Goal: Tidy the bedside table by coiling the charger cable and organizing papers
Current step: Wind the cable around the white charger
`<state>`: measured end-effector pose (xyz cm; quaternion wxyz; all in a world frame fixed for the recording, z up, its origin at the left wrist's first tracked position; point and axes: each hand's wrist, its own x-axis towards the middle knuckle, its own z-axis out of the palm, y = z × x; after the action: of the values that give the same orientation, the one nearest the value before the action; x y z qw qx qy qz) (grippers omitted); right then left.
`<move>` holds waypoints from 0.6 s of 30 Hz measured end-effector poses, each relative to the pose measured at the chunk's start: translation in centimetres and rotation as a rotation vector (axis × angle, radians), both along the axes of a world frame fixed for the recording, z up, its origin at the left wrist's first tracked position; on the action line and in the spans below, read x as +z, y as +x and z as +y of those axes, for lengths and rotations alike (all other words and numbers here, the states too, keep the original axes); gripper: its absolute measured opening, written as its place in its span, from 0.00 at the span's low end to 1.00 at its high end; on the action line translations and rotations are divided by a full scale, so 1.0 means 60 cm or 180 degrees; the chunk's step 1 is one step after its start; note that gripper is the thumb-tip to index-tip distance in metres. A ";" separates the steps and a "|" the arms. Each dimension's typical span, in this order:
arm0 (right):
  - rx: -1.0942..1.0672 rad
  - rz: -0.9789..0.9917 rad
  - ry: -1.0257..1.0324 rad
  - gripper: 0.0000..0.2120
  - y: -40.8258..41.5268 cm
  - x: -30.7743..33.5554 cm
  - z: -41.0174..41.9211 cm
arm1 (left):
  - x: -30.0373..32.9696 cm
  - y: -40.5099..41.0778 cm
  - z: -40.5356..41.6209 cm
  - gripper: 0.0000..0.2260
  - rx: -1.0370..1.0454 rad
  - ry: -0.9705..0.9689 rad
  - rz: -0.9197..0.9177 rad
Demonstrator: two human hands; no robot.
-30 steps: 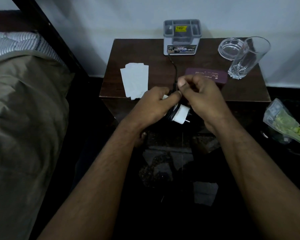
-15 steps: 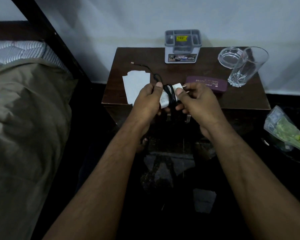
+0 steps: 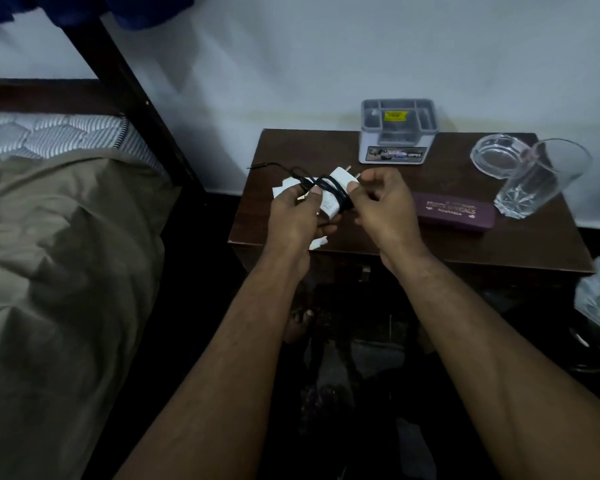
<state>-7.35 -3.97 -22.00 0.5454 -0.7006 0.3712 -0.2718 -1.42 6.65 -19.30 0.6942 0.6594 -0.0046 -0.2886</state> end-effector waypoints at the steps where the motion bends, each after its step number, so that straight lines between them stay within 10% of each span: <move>1: 0.0011 0.0003 -0.0068 0.11 0.011 -0.005 -0.005 | -0.003 0.011 -0.003 0.12 0.0080 -0.0018 0.0003; 18: 0.0976 0.0286 -0.1145 0.28 0.179 -0.061 -0.116 | -0.055 0.185 -0.110 0.16 0.0420 0.0104 -0.0118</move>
<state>3.37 -10.91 -25.66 0.4297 -0.8461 0.2300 -0.2161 9.67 0.06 -22.58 0.7007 0.6748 0.0307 -0.2299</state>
